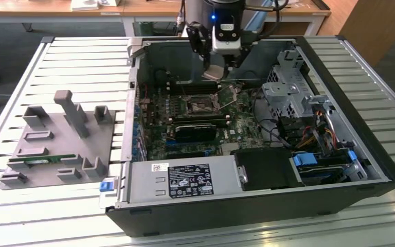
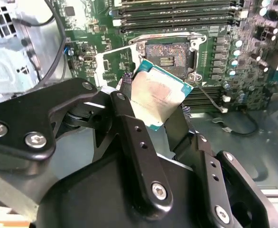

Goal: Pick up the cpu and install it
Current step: 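Place the cpu into insertion slot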

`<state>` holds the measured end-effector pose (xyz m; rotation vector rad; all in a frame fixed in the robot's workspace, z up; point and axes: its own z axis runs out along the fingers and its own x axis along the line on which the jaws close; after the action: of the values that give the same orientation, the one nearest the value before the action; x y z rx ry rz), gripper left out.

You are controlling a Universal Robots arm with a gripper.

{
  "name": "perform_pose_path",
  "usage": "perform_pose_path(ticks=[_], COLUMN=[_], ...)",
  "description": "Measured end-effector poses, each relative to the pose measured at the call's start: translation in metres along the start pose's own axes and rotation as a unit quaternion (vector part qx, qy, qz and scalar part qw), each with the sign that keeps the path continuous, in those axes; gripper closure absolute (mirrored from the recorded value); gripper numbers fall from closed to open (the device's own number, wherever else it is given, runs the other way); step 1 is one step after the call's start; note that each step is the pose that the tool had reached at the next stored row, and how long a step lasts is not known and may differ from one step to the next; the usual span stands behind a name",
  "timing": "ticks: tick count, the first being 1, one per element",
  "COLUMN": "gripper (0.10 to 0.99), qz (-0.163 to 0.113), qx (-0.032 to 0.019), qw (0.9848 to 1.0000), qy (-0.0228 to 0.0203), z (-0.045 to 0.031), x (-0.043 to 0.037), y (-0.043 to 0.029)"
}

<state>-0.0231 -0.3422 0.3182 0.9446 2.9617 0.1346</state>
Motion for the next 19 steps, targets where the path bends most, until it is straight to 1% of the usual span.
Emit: perform_pose_path(ticks=[2,6,11,15,19], gripper=[0.557,0.557,0.557,0.557,0.557], qz=[0.008,0.014,0.039,0.068,0.096], qx=[0.0001,0.0001,0.0007,0.0009,0.0011], qw=[1.0,0.9999,0.9992,0.9977,0.9953], qy=[-0.0007,-0.0014,-0.004,-0.0067,-0.0094], z=[0.0014,0.0037,0.0074,0.0108,0.0146], x=[0.0017,0.0094,0.0121,0.0126,0.0131], y=[-0.0013,-0.0069,-0.0076,-0.0078,-0.008])
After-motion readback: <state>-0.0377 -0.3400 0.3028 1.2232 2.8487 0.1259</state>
